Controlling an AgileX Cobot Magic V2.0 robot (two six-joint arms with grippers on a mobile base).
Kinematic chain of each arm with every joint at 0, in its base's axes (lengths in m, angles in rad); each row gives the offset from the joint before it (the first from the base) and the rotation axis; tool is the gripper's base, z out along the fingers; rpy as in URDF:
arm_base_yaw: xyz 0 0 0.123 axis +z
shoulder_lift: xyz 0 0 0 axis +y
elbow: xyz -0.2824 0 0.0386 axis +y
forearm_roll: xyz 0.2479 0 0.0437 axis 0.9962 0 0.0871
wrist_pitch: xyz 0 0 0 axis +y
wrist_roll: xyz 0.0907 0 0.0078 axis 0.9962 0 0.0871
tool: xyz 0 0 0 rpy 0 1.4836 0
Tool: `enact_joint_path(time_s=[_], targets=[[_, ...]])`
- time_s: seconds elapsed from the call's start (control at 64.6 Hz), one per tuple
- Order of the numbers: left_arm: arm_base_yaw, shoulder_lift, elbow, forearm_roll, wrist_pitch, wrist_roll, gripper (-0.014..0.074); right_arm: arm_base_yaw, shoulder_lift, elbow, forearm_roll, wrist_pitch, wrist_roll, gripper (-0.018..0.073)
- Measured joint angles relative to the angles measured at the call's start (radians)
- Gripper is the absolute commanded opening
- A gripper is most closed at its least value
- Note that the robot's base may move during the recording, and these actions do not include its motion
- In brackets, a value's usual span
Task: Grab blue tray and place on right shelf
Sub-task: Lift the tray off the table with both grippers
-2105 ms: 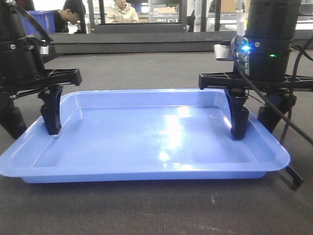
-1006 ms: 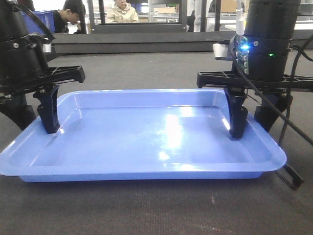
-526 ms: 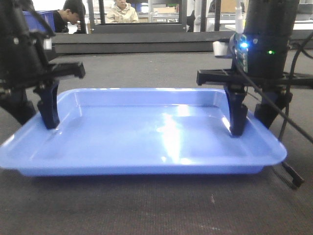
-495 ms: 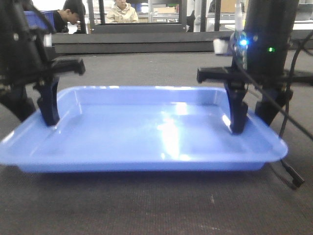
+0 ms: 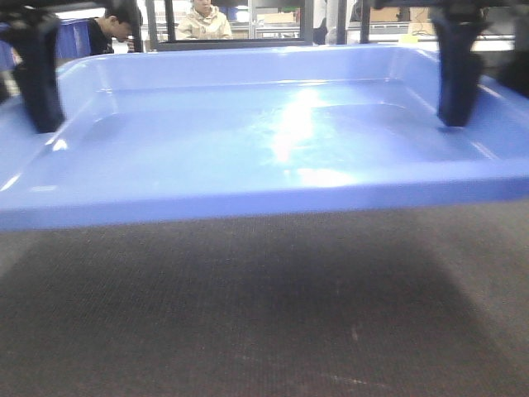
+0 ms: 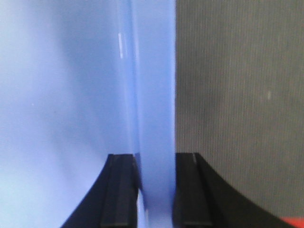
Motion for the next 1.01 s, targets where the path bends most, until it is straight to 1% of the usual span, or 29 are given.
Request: enact_joint_path(time_s=[0.093,0.217,0.31,0.387,1.006], targets=[[-0.04,-0.067,0.059,0.005,0.014,-0.048,0.0,0.039,-0.092,0.097,0.0,-0.018,0.051,0.018],[-0.092,-0.148,0.13,0.005,0.014,-0.097,0.0,0.078,-0.184,0.184,0.006,-0.028,0.105,0.018],[-0.126,-0.191,0.168,0.016,0.014,-0.133,0.0,0.092,-0.235,0.222,0.014,-0.036,0.133,0.018],[-0.142,-0.212,0.186,0.02,0.011,-0.152,0.0,0.094,-0.258,0.231,0.02,-0.038,0.142,0.018],[-0.149,-0.216,0.196,0.032,0.012,-0.163,0.0,0.094,-0.265,0.236,0.023,-0.036,0.149,0.018]])
